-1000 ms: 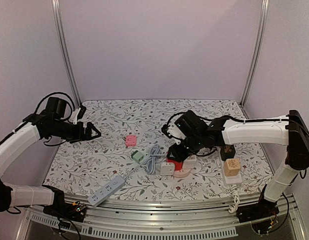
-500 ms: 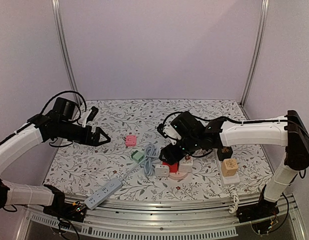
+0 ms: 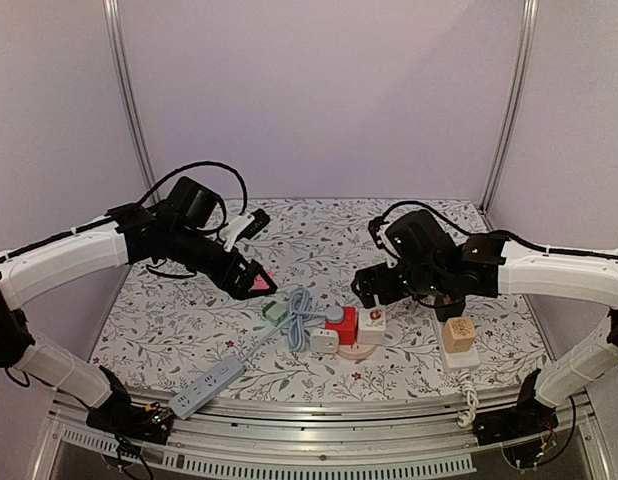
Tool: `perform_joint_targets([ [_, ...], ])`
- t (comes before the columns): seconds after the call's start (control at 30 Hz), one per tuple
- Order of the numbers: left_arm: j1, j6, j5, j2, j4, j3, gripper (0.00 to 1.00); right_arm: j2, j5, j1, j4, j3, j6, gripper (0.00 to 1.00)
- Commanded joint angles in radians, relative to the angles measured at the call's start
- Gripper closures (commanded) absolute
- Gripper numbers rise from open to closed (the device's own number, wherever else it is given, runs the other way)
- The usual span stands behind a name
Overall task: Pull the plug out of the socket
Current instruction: Move the socket to the center of the board.
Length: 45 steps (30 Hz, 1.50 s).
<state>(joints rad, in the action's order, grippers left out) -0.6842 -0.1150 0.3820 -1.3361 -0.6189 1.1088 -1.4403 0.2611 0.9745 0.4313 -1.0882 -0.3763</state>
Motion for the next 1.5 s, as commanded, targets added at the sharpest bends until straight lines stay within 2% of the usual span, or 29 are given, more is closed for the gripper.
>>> perform_joint_targets([
  [0.0,-0.074,0.068,-0.02,-0.128,0.009,0.098,0.0,0.052,0.089,-0.003,0.081,0.084,-0.175,0.05],
  [0.13,-0.128,0.103,-0.005,-0.254,0.004,0.194,0.01,0.069,0.07,-0.002,0.077,0.142,-0.29,0.07],
  [0.27,-0.15,0.092,-0.009,-0.32,0.005,0.199,0.04,0.044,0.061,0.027,0.076,0.139,-0.346,0.09],
  [0.43,-0.175,0.066,-0.055,-0.312,0.026,0.143,0.07,0.027,0.062,0.037,0.071,0.136,-0.402,0.11],
  [0.57,-0.21,-0.02,-0.109,-0.302,0.031,0.147,0.13,-0.011,0.053,0.042,0.067,0.116,-0.422,0.13],
  [0.77,-0.258,-0.201,-0.13,-0.248,0.216,0.01,0.2,-0.049,0.042,0.047,0.045,0.097,-0.444,0.16],
  [0.97,-0.332,-0.294,-0.197,-0.276,0.297,-0.049,0.26,-0.079,0.043,0.051,0.045,0.088,-0.446,0.19],
  [1.27,-0.353,-0.331,-0.243,-0.308,0.347,-0.081,0.29,-0.104,0.028,0.058,0.022,0.091,-0.453,0.2],
  [1.47,-0.362,-0.333,-0.215,-0.342,0.381,-0.073,0.27,-0.111,0.02,0.064,0.006,0.091,-0.46,0.2],
])
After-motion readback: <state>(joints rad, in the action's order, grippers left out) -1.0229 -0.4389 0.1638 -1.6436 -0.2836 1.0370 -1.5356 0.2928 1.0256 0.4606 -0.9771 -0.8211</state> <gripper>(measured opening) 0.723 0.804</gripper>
